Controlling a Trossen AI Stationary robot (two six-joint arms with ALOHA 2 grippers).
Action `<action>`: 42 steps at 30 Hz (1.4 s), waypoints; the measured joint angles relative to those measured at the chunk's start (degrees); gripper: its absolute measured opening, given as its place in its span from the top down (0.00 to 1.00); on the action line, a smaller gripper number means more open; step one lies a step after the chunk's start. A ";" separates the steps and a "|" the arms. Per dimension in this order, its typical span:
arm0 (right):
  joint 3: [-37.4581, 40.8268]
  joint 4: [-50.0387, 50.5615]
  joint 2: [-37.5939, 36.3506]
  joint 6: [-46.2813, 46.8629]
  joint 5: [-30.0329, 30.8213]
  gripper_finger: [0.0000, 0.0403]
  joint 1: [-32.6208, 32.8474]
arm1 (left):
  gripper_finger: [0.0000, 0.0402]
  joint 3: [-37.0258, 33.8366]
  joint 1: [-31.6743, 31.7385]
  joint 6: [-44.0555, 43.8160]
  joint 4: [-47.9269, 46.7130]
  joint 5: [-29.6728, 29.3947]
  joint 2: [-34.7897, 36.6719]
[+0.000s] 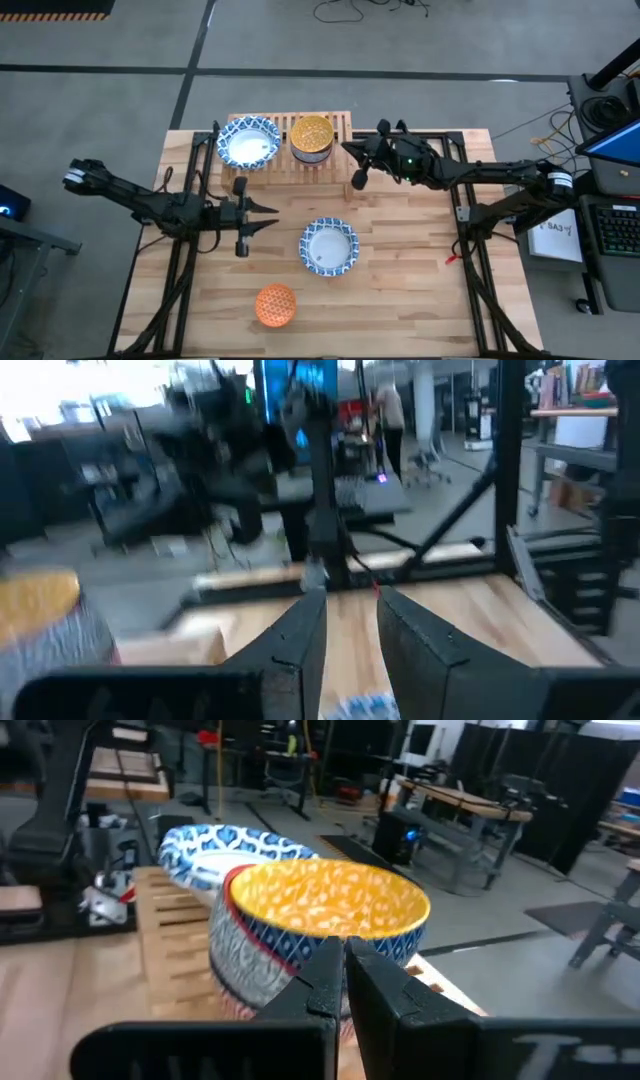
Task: Place and stack bowls onto a shelf
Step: Stack the yellow pattern bowl on top of the red pattern bowl on the shelf
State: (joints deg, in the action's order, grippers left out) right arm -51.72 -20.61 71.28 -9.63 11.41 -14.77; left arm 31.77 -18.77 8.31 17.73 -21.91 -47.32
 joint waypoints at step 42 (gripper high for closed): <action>1.55 -1.97 -0.93 2.62 1.10 0.98 -0.54 | 1.00 26.40 32.98 12.86 -22.73 3.47 -24.23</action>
State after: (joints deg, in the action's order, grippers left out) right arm -50.17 -22.59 70.35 -7.01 12.51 -15.31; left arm 58.17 14.21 21.17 -5.00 -18.44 -71.55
